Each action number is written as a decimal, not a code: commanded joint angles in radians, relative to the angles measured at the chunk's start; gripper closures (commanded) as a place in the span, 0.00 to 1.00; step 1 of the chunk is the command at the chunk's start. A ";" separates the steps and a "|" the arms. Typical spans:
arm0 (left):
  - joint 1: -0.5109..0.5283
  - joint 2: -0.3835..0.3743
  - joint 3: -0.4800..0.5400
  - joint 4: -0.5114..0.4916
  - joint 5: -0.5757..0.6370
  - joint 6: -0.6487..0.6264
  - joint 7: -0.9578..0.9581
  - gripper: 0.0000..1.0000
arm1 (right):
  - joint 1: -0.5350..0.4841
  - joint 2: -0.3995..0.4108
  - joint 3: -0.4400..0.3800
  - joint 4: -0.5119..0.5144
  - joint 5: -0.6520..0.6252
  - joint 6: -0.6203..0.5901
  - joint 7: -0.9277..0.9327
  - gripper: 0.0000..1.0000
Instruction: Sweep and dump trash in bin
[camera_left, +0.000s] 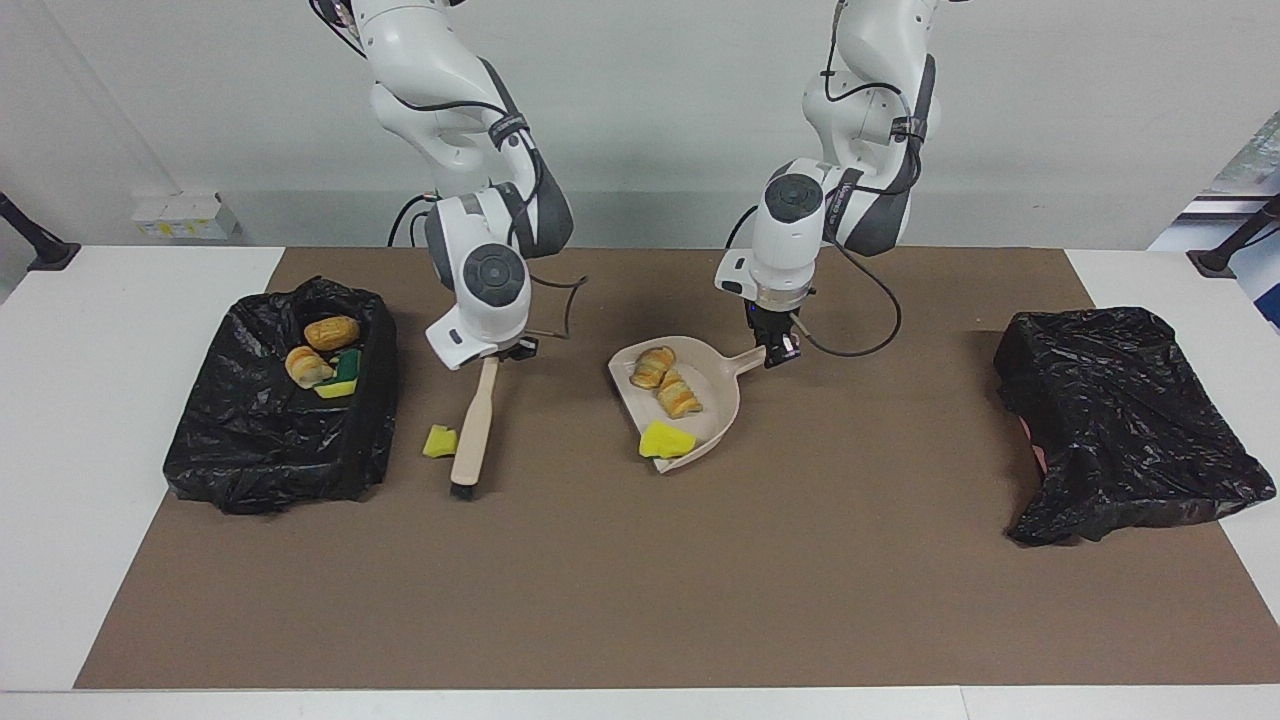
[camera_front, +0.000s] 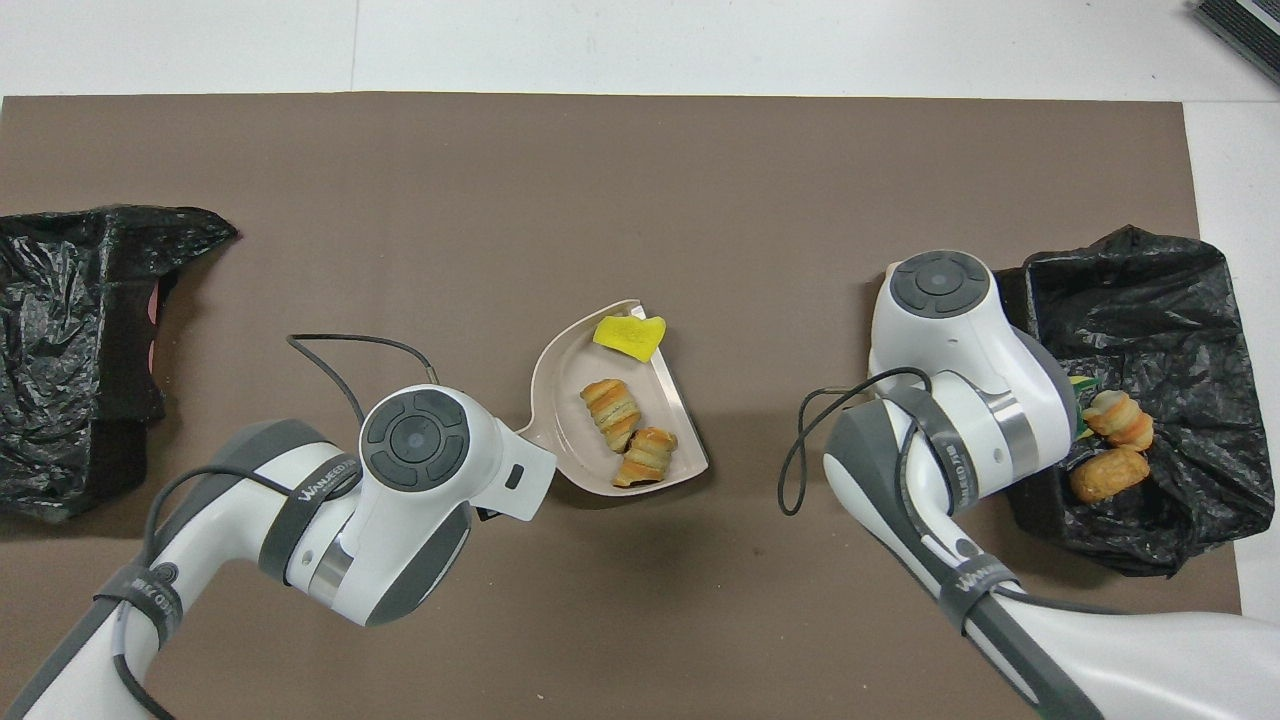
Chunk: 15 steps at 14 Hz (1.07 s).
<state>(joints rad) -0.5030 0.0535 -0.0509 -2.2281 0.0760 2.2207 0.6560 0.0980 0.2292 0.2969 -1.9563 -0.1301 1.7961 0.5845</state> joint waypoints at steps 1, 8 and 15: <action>0.011 -0.008 0.002 0.007 0.002 -0.045 0.005 1.00 | 0.029 0.002 0.002 0.110 0.015 -0.097 0.058 1.00; 0.011 0.002 0.002 0.050 0.002 -0.119 -0.004 1.00 | -0.045 -0.060 -0.001 0.153 0.035 -0.158 -0.168 1.00; -0.006 0.003 0.000 0.096 0.113 -0.225 -0.055 1.00 | -0.103 -0.012 0.001 0.040 0.075 -0.020 -0.451 1.00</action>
<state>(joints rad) -0.5035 0.0538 -0.0512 -2.1518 0.1633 2.0344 0.6240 -0.0150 0.2077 0.2918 -1.8963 -0.1081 1.7531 0.1654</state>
